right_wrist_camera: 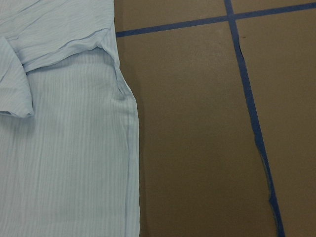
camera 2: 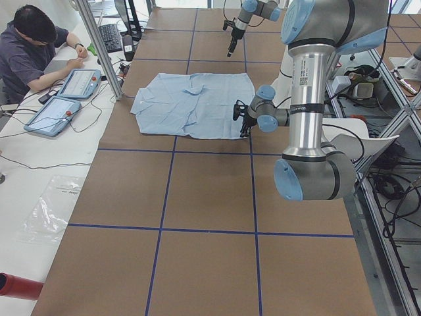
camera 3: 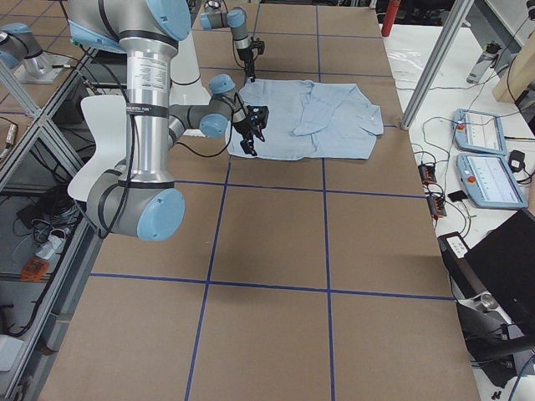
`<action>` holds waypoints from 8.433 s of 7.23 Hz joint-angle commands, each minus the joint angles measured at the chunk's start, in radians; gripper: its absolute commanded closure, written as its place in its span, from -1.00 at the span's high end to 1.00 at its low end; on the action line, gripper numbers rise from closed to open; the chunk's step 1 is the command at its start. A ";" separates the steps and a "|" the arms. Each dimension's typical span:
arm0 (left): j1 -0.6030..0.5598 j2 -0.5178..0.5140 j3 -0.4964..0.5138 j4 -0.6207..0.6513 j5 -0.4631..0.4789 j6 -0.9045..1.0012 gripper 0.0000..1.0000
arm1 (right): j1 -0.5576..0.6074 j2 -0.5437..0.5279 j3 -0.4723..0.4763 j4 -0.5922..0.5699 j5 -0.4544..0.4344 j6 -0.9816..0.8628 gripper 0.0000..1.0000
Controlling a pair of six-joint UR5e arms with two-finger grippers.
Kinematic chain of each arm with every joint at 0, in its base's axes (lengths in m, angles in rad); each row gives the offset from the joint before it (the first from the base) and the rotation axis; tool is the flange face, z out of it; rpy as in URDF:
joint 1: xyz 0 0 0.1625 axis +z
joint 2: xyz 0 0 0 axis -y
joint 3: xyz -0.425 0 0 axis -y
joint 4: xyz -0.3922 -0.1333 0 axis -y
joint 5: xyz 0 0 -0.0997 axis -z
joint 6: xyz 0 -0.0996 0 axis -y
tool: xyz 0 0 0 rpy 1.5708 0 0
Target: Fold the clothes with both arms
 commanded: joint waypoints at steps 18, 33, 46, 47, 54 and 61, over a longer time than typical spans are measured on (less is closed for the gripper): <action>0.019 -0.008 -0.010 0.037 -0.007 -0.002 -1.00 | -0.027 0.002 -0.010 0.003 -0.033 0.004 1.00; 0.021 -0.039 -0.027 0.028 0.041 0.000 -1.00 | -0.395 0.048 -0.147 -0.009 -0.369 0.227 0.10; 0.015 -0.054 -0.178 0.078 -0.043 0.018 -1.00 | -0.348 0.060 0.117 -0.285 -0.271 0.227 -1.00; 0.016 -0.063 -0.313 0.203 -0.092 0.018 -1.00 | -0.300 0.104 0.270 -0.506 -0.132 0.227 -1.00; -0.205 -0.387 -0.387 0.700 -0.332 0.231 -1.00 | -0.080 0.570 0.351 -1.095 0.054 0.025 -1.00; -0.474 -0.473 0.078 0.385 -0.283 0.362 -1.00 | 0.261 0.574 -0.248 -0.397 0.059 -0.167 -1.00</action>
